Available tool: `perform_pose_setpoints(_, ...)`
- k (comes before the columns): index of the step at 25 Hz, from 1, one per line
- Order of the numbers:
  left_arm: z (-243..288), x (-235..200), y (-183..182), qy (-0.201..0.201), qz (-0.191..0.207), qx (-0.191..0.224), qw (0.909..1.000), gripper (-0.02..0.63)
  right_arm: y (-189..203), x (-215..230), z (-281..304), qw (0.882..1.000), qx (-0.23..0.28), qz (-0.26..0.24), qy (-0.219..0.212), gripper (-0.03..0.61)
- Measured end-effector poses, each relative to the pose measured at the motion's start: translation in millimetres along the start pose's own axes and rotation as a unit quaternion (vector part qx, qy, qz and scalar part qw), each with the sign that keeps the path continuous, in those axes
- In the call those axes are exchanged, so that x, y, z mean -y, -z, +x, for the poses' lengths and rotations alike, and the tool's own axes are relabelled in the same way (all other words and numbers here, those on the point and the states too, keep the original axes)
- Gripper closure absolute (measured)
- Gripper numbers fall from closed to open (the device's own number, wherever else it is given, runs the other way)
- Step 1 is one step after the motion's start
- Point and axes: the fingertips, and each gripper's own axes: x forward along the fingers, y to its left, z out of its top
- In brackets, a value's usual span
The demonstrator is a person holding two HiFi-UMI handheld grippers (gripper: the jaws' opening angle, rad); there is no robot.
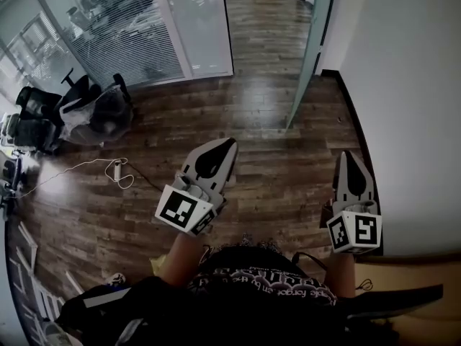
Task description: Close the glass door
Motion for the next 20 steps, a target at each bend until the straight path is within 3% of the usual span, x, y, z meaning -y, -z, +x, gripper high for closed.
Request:
perform_pose_setpoints(11,11.3,25.1,16.1,-0.006,-0.009,-0.025,0.9996,0.611,12.2,21.2,-2.0,1.000,-0.009,-0.006,-0.006,0.574)
perform_pose_setpoints(20,64.0,0.3,33.1,0.025,-0.021,-0.022,0.9992,0.611,30.8,44.9,49.7,1.000,-0.015,-0.004,0.009,0.574)
